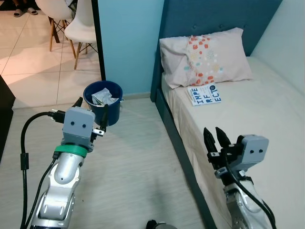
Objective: Clean up the room
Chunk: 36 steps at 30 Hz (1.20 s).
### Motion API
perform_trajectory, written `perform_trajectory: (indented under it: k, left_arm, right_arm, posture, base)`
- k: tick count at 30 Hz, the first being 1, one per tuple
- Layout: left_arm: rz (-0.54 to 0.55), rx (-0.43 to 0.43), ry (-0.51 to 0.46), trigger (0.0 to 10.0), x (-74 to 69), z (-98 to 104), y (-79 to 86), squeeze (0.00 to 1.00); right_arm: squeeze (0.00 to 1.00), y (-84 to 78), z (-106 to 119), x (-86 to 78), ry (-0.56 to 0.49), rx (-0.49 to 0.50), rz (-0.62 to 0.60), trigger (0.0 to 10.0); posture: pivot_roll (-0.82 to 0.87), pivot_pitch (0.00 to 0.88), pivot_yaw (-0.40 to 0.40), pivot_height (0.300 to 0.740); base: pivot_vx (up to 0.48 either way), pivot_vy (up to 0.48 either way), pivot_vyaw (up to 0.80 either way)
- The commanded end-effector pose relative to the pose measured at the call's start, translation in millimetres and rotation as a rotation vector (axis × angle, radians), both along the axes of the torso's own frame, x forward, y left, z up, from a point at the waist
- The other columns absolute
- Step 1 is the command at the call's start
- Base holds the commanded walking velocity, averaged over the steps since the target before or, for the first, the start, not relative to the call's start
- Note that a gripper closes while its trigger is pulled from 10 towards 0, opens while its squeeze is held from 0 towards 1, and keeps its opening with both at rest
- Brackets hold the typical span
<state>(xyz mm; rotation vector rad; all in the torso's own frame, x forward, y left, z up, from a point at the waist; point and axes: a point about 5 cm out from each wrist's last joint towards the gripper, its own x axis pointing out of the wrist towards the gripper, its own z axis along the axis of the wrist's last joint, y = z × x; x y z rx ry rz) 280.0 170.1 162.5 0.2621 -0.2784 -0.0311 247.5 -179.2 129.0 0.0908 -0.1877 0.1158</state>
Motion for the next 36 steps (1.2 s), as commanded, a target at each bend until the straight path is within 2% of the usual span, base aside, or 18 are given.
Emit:
perform_trajectory:
  k: [1,16,36]
  left_arm:
    - [0.006,0.004,0.019,10.0,-0.5,0.0,2.0,0.0]
    - [0.011,-0.012,0.038,10.0,-3.6,0.6,-0.3,0.0]
    - [0.005,-0.014,0.053,10.0,-4.5,0.6,-2.9,0.0]
  right_arm:
    - [0.0,-0.3,0.1,-2.5,0.021,-0.007,-0.005,10.0]
    - [0.0,-5.7,9.6,-0.3,0.013,0.011,-0.035,10.0]
    - [0.0,-1.3,8.7,-2.3,0.028,0.015,-0.018,10.0]
  posture:
    - [-0.17,0.0,-0.003,0.74]
    - [-0.17,0.0,-0.011,0.74]
    - [-0.17,0.005,-0.009,0.74]
  base:
    - [0.0,0.0,0.0]
    - [0.0,0.0,0.0]
    - [0.0,0.0,0.0]
